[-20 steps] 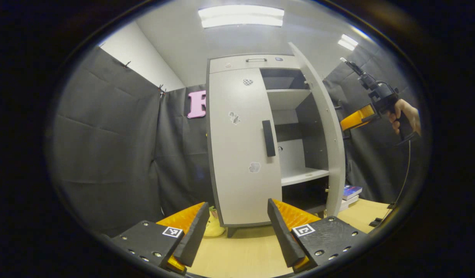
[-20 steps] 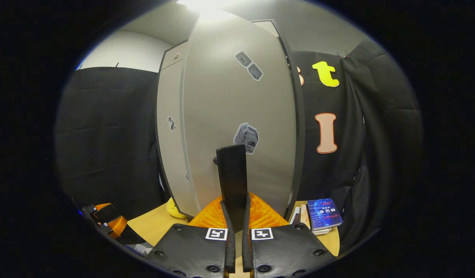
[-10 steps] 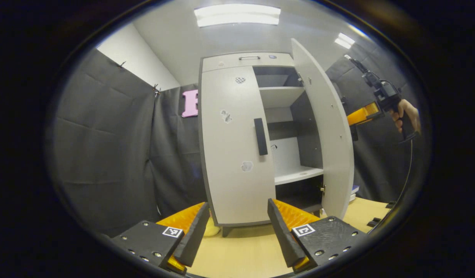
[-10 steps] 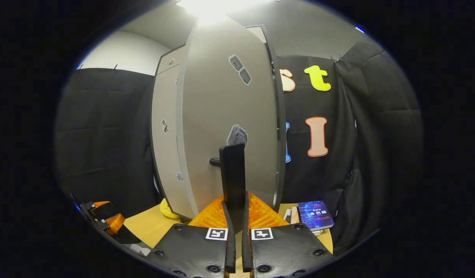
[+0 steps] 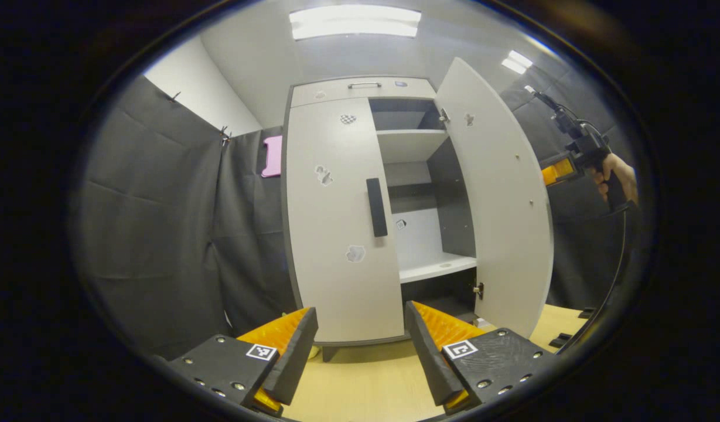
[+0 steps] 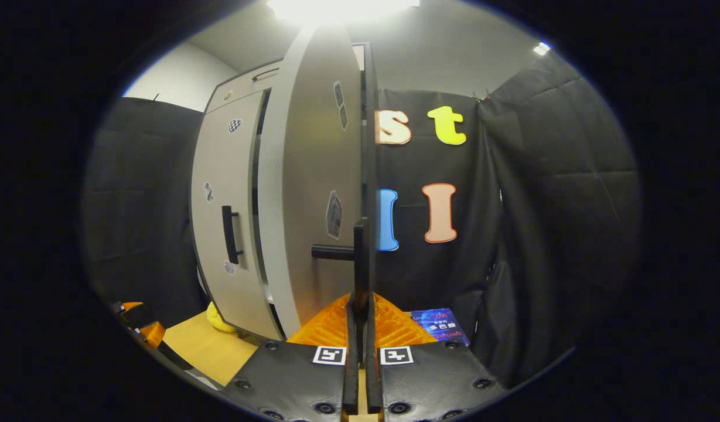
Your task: Open the right door of the double-door shoe cabinet with the right hand, and open the left door with the left hand.
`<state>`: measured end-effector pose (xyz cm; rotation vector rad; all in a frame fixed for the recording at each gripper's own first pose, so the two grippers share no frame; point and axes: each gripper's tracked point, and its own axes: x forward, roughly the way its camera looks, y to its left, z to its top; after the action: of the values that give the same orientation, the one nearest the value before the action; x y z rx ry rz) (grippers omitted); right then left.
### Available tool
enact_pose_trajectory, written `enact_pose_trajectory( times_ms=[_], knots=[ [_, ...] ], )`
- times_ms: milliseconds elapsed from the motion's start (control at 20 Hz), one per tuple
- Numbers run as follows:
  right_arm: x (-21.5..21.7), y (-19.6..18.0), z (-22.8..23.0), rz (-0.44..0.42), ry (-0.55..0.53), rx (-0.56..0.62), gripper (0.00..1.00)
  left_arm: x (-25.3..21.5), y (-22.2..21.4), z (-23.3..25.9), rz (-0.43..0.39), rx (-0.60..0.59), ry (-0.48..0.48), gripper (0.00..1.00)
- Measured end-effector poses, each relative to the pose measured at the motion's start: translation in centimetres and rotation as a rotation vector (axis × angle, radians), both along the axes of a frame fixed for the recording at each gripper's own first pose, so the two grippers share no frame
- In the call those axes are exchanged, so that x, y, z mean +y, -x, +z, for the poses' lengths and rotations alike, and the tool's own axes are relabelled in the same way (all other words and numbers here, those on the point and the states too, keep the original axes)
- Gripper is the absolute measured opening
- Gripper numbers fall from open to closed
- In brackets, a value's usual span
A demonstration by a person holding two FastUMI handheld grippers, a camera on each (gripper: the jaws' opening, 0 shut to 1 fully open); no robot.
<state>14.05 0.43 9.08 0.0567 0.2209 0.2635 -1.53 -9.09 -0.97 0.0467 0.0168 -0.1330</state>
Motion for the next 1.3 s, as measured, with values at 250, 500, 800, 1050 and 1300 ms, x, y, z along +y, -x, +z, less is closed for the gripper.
enact_pose_trajectory(
  times_ms=[250,500,800,1050,1300],
  knots=[
    [0.0,0.2,0.4,-0.030,-0.047,-0.036,0.07,-1.3,-2.7,1.4,-0.042,0.004,0.017,0.87],
    [-1.5,0.8,0.5,-0.100,0.014,-0.074,0.07,-2.1,-7.6,5.3,-0.074,-0.027,0.092,0.88],
    [-2.6,2.3,1.7,-0.156,-0.007,-0.122,0.48,-3.3,-12.6,9.7,-0.112,-0.079,0.131,0.87],
    [-4.0,3.9,1.3,-0.224,-0.017,-0.096,0.96,-4.4,-16.3,11.9,-0.121,-0.099,0.140,0.87],
    [-5.5,5.4,0.0,-0.276,-0.017,-0.052,0.98,-5.6,-21.6,13.6,-0.114,-0.105,0.133,0.87]
  ],
)
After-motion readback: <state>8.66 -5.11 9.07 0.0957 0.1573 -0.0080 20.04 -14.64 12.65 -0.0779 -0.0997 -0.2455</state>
